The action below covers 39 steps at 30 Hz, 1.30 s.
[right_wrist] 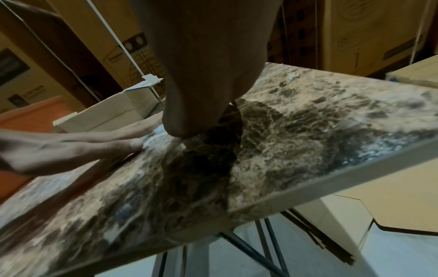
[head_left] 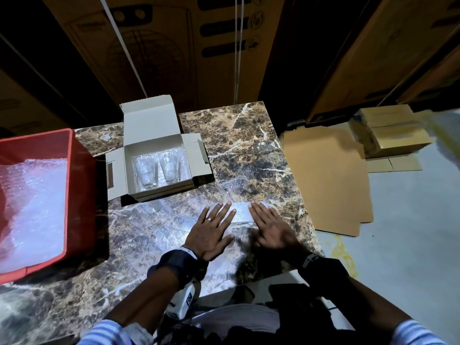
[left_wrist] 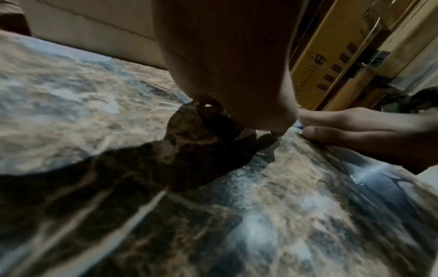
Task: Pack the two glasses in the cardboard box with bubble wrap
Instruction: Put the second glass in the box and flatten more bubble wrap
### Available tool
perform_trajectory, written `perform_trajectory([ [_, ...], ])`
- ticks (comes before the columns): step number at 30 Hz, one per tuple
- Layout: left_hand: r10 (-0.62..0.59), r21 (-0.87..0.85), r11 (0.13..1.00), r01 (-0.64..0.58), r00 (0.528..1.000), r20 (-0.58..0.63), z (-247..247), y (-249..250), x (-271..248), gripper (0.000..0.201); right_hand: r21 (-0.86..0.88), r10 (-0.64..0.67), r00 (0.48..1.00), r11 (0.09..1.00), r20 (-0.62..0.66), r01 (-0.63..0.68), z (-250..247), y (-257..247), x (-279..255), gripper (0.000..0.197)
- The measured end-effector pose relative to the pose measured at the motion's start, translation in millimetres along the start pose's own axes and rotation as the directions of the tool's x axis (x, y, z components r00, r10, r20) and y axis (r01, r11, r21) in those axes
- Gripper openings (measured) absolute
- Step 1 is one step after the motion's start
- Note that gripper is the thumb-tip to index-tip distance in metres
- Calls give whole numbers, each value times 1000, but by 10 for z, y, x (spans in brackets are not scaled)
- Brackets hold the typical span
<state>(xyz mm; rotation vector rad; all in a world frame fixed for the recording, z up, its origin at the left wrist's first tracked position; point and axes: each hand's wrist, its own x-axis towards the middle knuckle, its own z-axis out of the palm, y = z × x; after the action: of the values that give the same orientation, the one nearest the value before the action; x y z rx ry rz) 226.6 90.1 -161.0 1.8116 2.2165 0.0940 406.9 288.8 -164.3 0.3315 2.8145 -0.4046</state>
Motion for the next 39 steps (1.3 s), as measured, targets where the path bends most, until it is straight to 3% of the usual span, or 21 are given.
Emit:
perform_trajectory([
  [3,7,-20,1000,-7,1000,5,-70,-80,-85,70,-24,2,995,1000,-95,-4,29,73,-65,79],
  [8,-30,-175,984,23,999,-41,-122,-126,-108,65,-13,56,990,998,-130,-58,-21,46,-89,78],
  [12,-75,-120,991,56,984,-164,-226,-32,57,49,-112,41,956,991,-291,-77,-132,-3,-93,56],
  [15,-141,-29,990,138,964,-226,-280,54,132,35,-129,-62,940,991,-335,19,-187,-43,-69,49],
  [18,-180,6,983,185,960,-216,-305,90,177,33,-123,-152,932,985,-330,117,-221,-43,-17,35],
  [24,3,-5,1000,-4,974,-225,-298,143,263,33,-70,-159,944,987,-289,145,-290,4,29,30],
  [31,-3,-20,1000,-1,980,-198,-330,28,308,36,-94,-145,940,988,-309,122,-344,44,131,20],
  [35,-74,-249,968,15,971,-226,-376,-72,330,31,146,-65,960,983,-271,108,-440,62,168,24],
  [39,-273,-579,807,118,943,-188,-381,-136,313,30,289,28,953,955,-301,63,-474,113,267,25],
])
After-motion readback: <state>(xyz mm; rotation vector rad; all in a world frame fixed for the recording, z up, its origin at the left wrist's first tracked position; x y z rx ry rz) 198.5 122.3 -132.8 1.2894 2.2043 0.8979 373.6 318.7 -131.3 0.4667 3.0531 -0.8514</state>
